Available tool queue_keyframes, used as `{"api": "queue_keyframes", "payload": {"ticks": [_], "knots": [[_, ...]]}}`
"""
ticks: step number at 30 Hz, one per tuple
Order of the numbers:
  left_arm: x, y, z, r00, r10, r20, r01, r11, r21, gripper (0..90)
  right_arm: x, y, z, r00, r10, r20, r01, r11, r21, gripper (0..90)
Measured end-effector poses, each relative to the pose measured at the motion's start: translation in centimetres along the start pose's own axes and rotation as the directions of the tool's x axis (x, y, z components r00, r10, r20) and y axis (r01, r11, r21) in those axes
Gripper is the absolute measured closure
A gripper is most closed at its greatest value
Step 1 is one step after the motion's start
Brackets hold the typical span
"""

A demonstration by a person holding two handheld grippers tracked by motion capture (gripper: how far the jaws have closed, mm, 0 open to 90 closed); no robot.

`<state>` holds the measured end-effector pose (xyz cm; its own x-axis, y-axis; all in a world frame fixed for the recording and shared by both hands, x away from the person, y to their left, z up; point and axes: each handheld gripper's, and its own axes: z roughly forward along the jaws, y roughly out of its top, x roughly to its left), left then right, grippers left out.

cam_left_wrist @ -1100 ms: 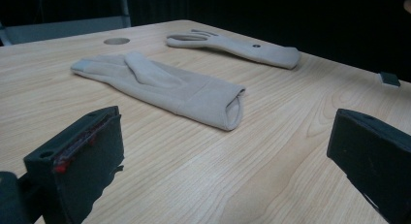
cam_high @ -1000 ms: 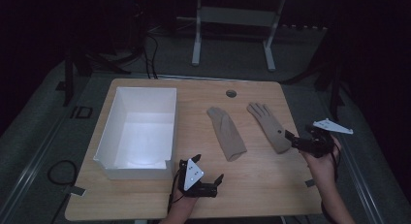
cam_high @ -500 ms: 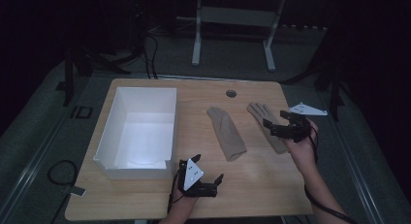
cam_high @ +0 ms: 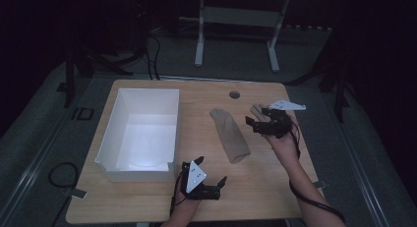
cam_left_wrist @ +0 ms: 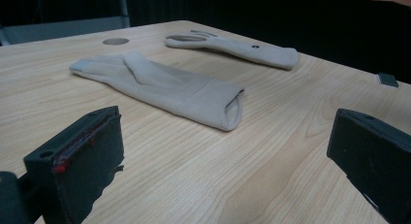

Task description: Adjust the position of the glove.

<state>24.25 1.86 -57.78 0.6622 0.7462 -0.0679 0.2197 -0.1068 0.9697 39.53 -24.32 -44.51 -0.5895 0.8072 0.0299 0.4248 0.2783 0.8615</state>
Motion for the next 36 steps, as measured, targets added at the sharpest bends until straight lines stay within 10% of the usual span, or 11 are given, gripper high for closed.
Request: {"api": "queue_keyframes", "payload": {"ticks": [20, 36], "knots": [[0.0, 0.0, 0.1, 1.0000, 0.001, -0.003, -0.001, 1.0000, -0.001, 0.2, 1.8, -1.6, 5.8, 0.9994, -0.007, -0.034, 0.010, 0.995, 0.094, 22.6], [0.0, 0.0, 0.0, 1.0000, -0.002, 0.005, 0.002, 1.0000, -0.002, 0.2, 1.2, -4.7, 10.3, 0.9997, 0.020, 0.016, -0.023, 0.980, 0.198, 43.6]]}}
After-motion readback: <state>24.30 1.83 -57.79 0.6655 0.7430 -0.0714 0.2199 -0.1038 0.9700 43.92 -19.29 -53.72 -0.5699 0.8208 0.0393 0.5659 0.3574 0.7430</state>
